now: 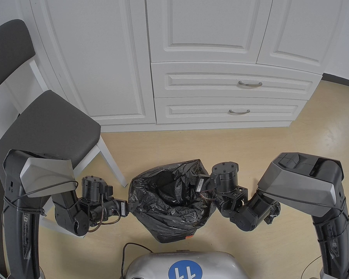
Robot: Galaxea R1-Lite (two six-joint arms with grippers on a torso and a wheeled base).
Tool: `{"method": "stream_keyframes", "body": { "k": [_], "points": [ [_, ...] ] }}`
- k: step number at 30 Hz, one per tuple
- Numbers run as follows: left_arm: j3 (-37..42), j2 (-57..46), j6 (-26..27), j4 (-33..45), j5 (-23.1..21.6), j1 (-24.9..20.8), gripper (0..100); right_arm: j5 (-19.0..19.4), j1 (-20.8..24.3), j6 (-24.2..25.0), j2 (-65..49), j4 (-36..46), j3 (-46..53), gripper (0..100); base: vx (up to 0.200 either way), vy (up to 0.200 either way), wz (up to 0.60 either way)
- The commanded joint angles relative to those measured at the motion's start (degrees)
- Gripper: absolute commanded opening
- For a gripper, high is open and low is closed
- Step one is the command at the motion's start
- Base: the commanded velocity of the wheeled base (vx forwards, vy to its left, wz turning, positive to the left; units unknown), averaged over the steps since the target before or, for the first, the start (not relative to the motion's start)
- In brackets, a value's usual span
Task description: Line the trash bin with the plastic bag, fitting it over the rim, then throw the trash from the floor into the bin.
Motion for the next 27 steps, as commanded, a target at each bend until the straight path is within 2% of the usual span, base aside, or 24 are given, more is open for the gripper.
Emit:
{"method": "stream_keyframes", "body": {
  "k": [1, 21, 27],
  "points": [
    [-0.6, 1.6, -0.1, -0.1, 0.0, 0.1, 100, 0.0, 0.0, 0.0, 0.2, -0.1, 0.0, 100, 0.000, 0.000, 0.00],
    [1.9, -4.2, 0.1, -0.5, 0.0, 0.4, 100, 0.0, 0.0, 0.1, -0.3, -0.2, 0.1, 100, 0.000, 0.000, 0.00],
    [3.6, -5.6, 3.1, 1.3, 0.0, 1.2, 100, -0.1, 0.0, 0.0, -1.9, -0.2, 0.6, 100, 0.000, 0.000, 0.00]
  ]
}}
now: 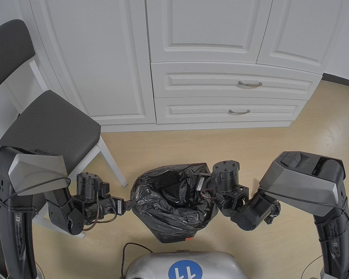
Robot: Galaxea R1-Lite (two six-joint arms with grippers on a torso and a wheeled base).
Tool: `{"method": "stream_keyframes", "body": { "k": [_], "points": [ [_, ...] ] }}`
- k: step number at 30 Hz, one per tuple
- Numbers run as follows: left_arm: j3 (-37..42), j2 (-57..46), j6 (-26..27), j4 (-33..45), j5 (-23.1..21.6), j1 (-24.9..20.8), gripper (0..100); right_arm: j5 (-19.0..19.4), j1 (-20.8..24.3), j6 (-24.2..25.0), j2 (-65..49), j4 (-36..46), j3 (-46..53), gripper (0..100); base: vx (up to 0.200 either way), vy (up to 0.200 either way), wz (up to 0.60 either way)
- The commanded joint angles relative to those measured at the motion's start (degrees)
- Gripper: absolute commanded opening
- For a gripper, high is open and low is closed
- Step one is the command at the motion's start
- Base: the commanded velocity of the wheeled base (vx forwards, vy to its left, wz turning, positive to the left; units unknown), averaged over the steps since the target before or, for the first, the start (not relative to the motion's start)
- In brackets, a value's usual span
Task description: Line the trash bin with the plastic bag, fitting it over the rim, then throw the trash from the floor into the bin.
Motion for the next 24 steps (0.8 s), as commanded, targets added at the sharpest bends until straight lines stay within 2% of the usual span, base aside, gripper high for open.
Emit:
{"method": "stream_keyframes", "body": {
  "k": [1, 4, 24],
  "points": [
    [0.8, -1.2, 1.2, 0.7, 0.0, 0.7, 100, 0.0, 0.0, 0.0, -1.1, 0.0, 0.3, 100, 0.000, 0.000, 0.00],
    [1.4, -1.3, 2.8, 1.1, 0.0, 0.9, 100, 0.0, 0.0, 0.0, -1.1, 0.0, 0.3, 100, 0.000, 0.000, 0.00],
    [1.8, -3.0, 2.8, 1.3, 0.0, 1.4, 100, 0.0, 0.1, 0.0, -1.3, 0.0, 0.3, 100, 0.000, 0.000, 0.00]
  ]
}}
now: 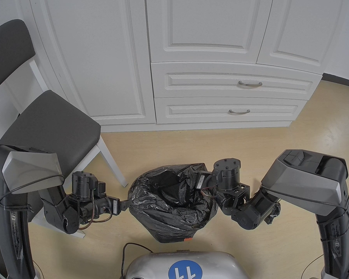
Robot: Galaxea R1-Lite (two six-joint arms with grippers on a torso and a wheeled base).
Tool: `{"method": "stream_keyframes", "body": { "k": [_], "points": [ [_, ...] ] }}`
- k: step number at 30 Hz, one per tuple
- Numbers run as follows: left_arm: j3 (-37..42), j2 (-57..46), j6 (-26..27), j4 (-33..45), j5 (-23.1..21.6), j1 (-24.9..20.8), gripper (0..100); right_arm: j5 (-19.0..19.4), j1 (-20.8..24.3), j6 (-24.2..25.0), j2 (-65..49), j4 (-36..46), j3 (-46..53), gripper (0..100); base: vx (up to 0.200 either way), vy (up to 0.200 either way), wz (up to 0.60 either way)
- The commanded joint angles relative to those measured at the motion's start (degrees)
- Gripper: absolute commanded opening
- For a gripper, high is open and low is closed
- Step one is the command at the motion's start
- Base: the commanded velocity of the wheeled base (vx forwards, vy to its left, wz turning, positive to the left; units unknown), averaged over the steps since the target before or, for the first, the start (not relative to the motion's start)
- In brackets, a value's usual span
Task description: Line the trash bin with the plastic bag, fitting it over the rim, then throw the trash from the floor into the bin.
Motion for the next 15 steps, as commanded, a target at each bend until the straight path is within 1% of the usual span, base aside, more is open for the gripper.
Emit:
{"method": "stream_keyframes", "body": {
  "k": [1, 10, 15],
  "points": [
    [0.4, -1.0, 0.0, 0.0, 0.0, 0.0, 100, 0.0, 0.0, 0.0, -0.2, 0.0, 0.0, 100, 0.000, 0.000, 0.00],
    [0.7, -1.7, 0.5, 0.4, -0.1, 1.8, 100, 0.0, 0.0, -0.1, -0.6, 0.0, 0.1, 100, 0.000, 0.000, 0.00],
    [0.5, -3.8, 1.0, 4.9, -0.7, 2.0, 100, 0.0, 0.1, -0.1, -0.5, 0.0, 0.1, 100, 0.000, 0.000, 0.00]
  ]
}}
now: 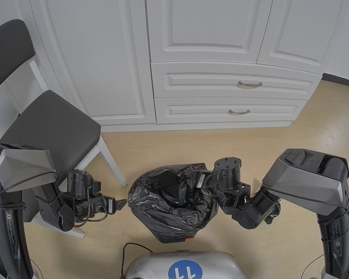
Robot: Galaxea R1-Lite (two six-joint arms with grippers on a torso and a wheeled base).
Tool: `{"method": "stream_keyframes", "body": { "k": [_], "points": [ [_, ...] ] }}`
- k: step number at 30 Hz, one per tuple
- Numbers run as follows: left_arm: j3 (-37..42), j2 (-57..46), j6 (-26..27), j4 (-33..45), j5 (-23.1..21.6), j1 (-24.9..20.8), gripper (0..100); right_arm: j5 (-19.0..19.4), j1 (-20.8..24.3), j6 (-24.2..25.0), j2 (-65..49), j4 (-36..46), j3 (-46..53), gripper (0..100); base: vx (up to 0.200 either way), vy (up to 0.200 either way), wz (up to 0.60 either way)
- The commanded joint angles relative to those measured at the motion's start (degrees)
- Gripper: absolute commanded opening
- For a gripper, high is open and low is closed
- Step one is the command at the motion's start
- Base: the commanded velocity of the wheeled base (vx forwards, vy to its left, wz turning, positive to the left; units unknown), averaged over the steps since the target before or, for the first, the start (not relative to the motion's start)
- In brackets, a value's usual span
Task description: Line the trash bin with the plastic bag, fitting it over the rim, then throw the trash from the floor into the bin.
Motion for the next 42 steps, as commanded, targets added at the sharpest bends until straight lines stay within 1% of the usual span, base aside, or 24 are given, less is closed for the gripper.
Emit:
{"method": "stream_keyframes", "body": {
  "k": [1, 8, 14, 18, 22, 26, 31, 36, 40, 41, 42],
  "points": [
    [-0.1, -1.6, 0.3, 2.1, -0.4, 0.0, 100, 0.0, 0.2, 0.0, 0.0, 0.0, 0.0, 100, 0.000, 0.000, 0.00],
    [-0.3, 1.0, 0.1, 1.4, -0.5, -1.1, 100, 0.0, 0.4, 0.1, 0.2, 0.0, 0.1, 100, 0.000, 0.000, 0.00],
    [0.5, -2.3, 0.1, 1.1, -0.5, -1.2, 100, 0.0, 0.5, 0.0, 0.0, 0.0, 0.1, 100, 0.000, 0.000, 0.00],
    [1.0, -2.9, 0.0, 1.1, -0.5, -2.7, 100, 0.0, 0.7, 0.1, 0.8, 0.0, 0.1, 100, 0.000, 0.000, 0.00],
    [0.4, -0.1, -0.1, 1.1, -0.5, -3.1, 100, 0.0, 1.1, 0.1, 1.3, 0.0, 0.1, 100, 0.000, 0.000, 0.00],
    [-1.2, 3.9, -0.2, 1.0, -0.2, -2.4, 100, 0.0, 1.1, 0.1, 1.2, 0.0, 0.1, 100, 0.000, 0.000, 0.00],
    [-2.4, 5.8, -0.2, 1.1, 0.0, -1.6, 100, 0.0, 1.1, 0.1, 1.2, 0.0, 0.1, 100, 0.000, 0.000, 0.00],
    [-5.4, 9.6, -0.7, 1.0, 0.3, -1.6, 100, 0.0, 1.1, 0.1, 1.3, -0.1, 0.0, 100, 0.000, 0.000, 0.00],
    [-7.9, 11.5, -3.2, 1.0, 1.9, -2.1, 100, 0.0, 1.1, 0.1, 1.3, -0.1, 0.1, 100, 0.000, 0.000, 0.00],
    [-8.6, 12.0, -4.2, 0.9, 3.7, -2.2, 100, 0.0, 1.1, 0.1, 1.3, -0.2, 0.1, 100, 0.000, 0.000, 0.00],
    [-8.6, 12.1, -4.2, 0.9, 3.9, -2.2, 100, 0.0, 1.1, 0.1, 1.3, -0.2, 0.1, 100, 0.000, 0.000, 0.00]
  ]
}}
